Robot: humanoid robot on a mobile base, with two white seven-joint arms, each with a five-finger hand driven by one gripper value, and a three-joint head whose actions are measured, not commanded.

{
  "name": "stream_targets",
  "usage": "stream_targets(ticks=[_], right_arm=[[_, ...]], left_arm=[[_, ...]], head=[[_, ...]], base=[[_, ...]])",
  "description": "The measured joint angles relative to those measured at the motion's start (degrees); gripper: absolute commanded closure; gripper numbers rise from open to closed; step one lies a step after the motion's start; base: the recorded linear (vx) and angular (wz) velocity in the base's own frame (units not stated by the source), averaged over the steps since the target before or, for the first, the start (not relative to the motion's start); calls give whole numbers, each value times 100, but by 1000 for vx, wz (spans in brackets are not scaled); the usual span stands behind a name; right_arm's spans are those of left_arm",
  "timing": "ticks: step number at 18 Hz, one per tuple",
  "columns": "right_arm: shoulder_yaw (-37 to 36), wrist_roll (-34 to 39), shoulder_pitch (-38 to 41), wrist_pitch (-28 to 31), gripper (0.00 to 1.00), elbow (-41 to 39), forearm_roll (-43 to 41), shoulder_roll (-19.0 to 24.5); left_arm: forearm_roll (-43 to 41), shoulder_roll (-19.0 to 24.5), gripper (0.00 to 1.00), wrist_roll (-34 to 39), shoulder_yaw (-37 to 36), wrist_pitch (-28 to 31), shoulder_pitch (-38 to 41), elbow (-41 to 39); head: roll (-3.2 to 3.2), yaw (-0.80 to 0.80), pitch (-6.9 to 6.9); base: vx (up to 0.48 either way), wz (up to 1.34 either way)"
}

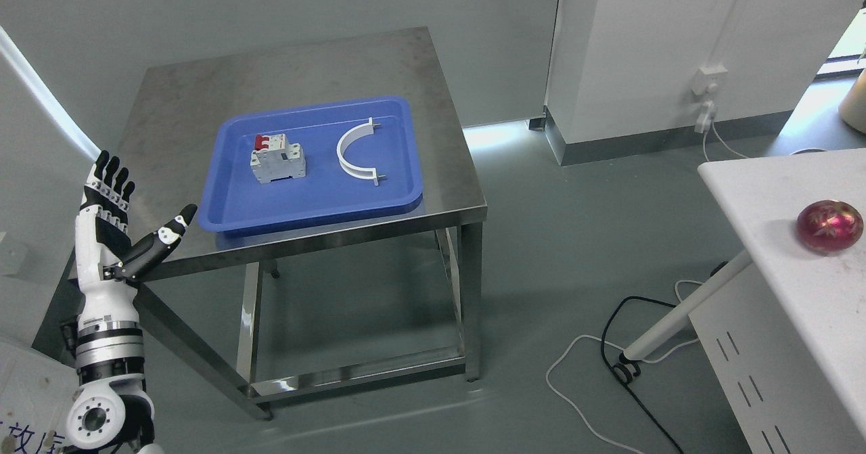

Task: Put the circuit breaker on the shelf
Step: 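Reach the left hand toward the circuit breaker in the blue tray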

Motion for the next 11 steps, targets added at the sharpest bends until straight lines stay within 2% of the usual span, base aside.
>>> stream_targets(ticks=[5,11], right_arm=[[0,0,0,0,0,0,0,0],[0,1,0,0,0,0,-1,0]], left_arm=[[0,63,0,-104,1,-7,-75,2],[-82,230,2,-1034,-157,94,-763,127]], head=[[0,0,0],[0,0,0]], base=[[0,0],[0,0]])
